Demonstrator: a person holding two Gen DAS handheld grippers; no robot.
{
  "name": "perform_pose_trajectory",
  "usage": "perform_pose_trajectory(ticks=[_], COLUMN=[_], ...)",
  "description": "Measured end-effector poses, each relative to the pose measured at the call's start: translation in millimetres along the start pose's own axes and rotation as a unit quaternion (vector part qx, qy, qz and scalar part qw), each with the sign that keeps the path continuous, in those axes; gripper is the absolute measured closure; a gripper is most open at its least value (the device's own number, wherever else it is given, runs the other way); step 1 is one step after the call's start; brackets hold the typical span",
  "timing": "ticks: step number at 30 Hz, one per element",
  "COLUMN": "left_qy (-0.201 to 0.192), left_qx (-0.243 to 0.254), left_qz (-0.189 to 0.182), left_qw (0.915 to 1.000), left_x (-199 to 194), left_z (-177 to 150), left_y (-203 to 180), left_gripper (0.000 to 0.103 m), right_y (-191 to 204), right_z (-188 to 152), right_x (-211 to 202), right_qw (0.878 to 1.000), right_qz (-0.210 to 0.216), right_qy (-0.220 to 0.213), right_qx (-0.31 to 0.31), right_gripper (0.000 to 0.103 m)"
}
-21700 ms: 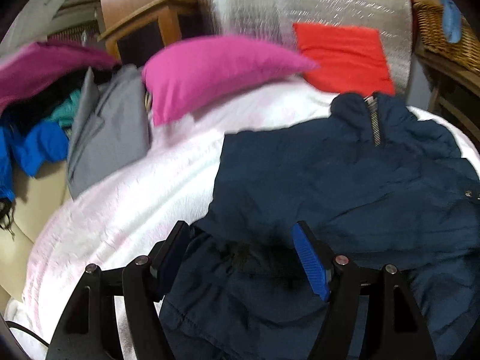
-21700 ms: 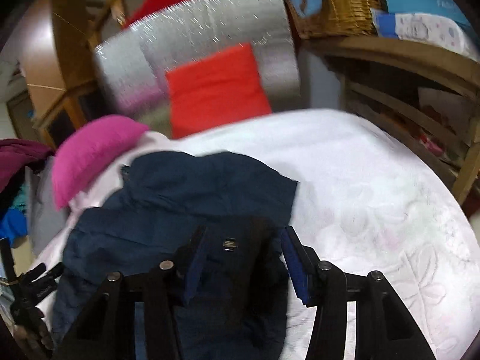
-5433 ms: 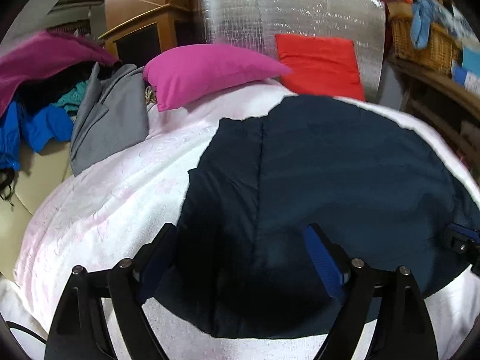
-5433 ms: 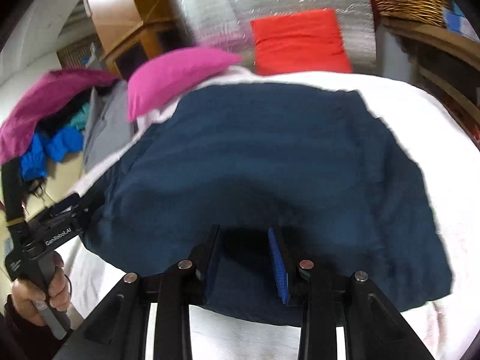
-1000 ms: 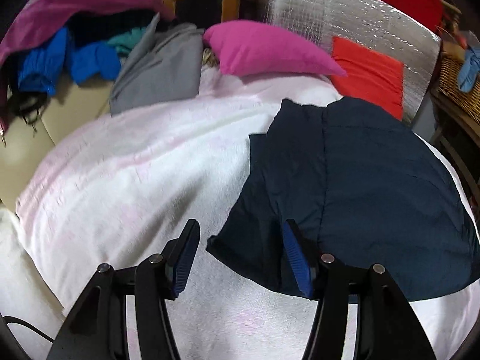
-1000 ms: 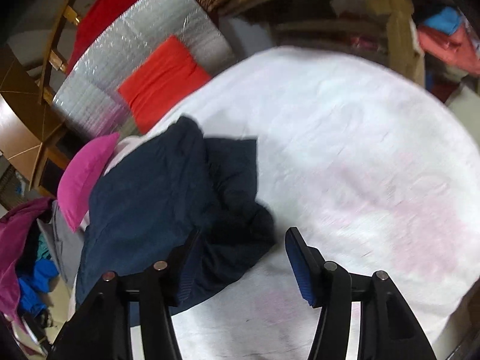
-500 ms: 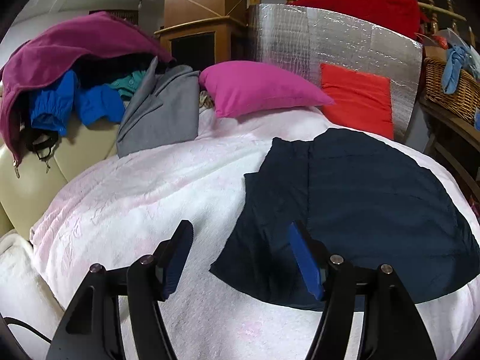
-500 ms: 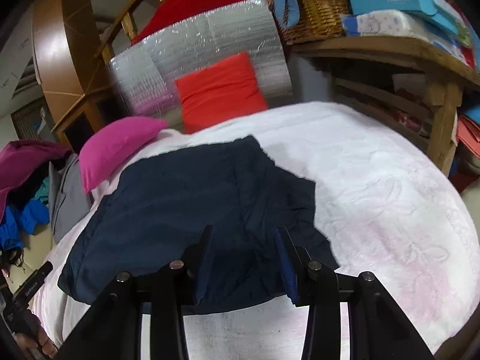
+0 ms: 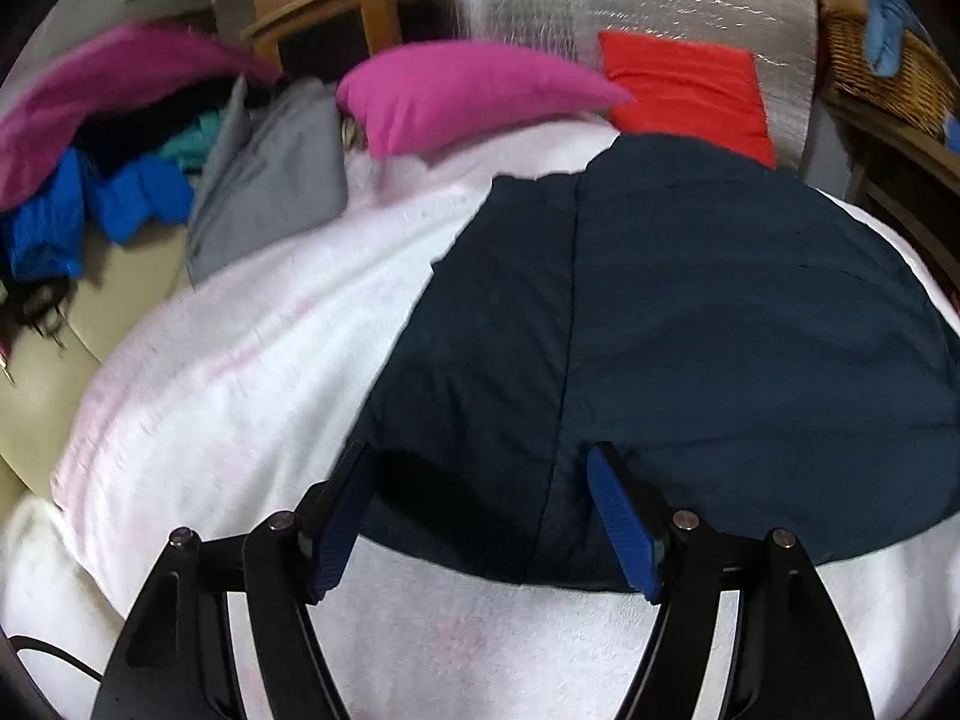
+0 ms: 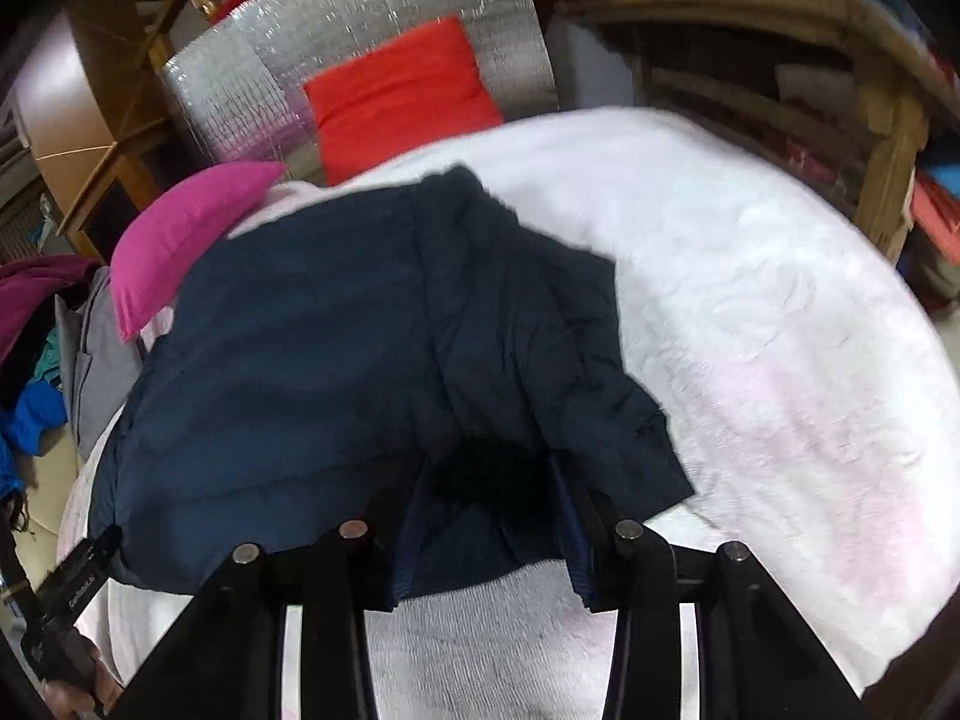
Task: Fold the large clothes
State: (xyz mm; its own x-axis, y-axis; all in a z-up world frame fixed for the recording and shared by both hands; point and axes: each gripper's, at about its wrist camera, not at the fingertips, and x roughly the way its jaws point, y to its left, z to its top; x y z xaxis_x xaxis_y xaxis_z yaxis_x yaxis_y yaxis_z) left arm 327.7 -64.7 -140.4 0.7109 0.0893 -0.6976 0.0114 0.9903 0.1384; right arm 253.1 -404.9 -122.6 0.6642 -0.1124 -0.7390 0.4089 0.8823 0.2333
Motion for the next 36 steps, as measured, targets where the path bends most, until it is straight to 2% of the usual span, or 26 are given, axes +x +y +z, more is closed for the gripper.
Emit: perform_pose_trajectory(ticks=[3, 5, 7, 10, 13, 14, 20, 24, 29, 36], left_qy=[-0.026, -0.048, -0.066, -0.106, -0.142, -0.150, -0.209, -0.226, -0.217, -0.218], left_qx=[0.015, 0.016, 0.021, 0.021, 0.004, -0.001, -0.021, -0.009, 0.002, 0.009], left_qz=[0.009, -0.003, -0.016, -0.014, -0.017, -0.018, -0.005, -0.001, -0.016, -0.004], left_qw=[0.9995, 0.9987, 0.9974, 0.9941, 0.9898, 0.9885, 0.9777, 0.9740, 0.9761, 0.9758], left_x=[-34, -64, -98, -150, -199, -211, -290, -320, -340, -360], left_z=[-4, -8, -11, -12, -12, -12, -20, -21, -20, -21], left_y=[-5, -6, -7, -5, 3, 5, 22, 29, 34, 34], left_gripper=[0.030, 0.026, 0.018, 0.017, 0.011, 0.006, 0.003, 0.002, 0.001, 0.001], right_y=[8, 16, 25, 37, 43, 44, 58, 71, 84, 81], right_z=[-2, -4, -10, -14, -14, -15, -32, -50, -66, -65], right_x=[-34, -61, -87, -122, -157, -165, -228, -262, -291, -316], right_qw=[0.999, 0.996, 0.992, 0.989, 0.988, 0.987, 0.984, 0.981, 0.976, 0.977], right_qz=[-0.007, -0.014, -0.021, -0.026, -0.022, -0.021, -0.022, -0.023, -0.025, -0.023], right_qy=[-0.047, -0.077, -0.100, -0.118, -0.126, -0.129, -0.140, -0.144, -0.156, -0.174], right_qx=[-0.023, -0.045, -0.070, -0.088, -0.088, -0.090, -0.111, -0.130, -0.146, -0.120], right_gripper=[0.057, 0.041, 0.035, 0.035, 0.035, 0.033, 0.029, 0.024, 0.014, 0.012])
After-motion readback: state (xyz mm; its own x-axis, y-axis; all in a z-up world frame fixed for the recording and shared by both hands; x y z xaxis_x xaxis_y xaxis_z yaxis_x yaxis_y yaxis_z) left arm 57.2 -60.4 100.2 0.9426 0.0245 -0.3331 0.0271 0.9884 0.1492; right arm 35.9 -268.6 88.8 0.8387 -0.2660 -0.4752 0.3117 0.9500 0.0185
